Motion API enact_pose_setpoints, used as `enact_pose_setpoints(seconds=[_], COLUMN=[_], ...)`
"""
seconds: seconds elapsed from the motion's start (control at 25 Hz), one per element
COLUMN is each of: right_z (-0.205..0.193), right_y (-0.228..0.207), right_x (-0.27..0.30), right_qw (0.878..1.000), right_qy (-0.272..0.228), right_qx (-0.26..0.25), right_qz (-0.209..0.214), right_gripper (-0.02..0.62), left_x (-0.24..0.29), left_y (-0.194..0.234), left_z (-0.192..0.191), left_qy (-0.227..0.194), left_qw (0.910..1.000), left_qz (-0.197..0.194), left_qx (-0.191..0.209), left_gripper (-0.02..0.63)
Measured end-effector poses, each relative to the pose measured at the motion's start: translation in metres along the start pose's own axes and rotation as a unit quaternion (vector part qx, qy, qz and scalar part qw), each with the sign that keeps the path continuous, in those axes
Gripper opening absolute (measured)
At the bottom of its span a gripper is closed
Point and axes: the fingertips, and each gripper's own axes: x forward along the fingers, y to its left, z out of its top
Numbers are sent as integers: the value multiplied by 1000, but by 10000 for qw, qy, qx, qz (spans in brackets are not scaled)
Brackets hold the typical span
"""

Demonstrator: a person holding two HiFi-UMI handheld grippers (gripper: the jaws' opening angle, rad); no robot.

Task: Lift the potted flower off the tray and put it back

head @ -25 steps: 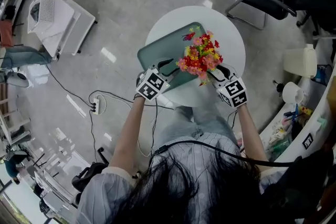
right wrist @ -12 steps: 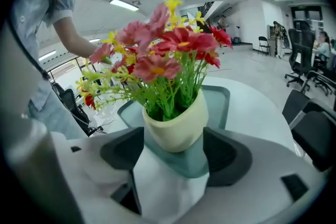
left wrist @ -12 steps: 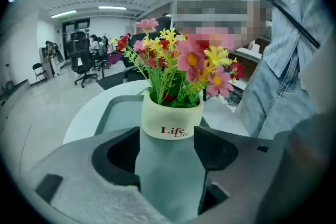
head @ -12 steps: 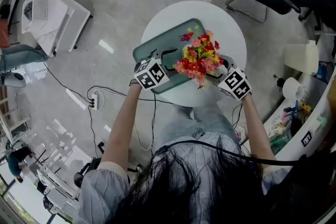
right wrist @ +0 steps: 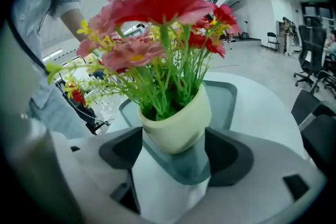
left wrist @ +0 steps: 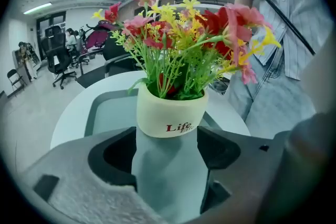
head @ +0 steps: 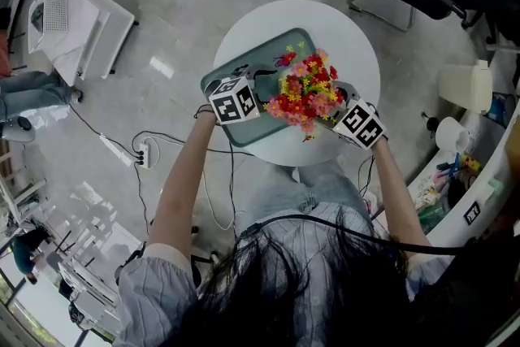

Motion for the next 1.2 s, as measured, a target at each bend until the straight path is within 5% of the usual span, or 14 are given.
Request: enact_pose_setpoints(seconds=[0.64,1.2], right_z=[-10,7], right_y=[-1,7], right_x=[8,-3], right_qw=[9994,9991], right_qy=[28,-154], right_qx=[-13,-297], right_qz=[357,261], right_gripper=[341,339], left_x=[16,8], left_y=[3,-2], left_z=[12,15], left_qy=[241,418], left_qw=[9972,9970], left_qz=[-374,220], left_qx=[608,619], left_gripper=[356,356])
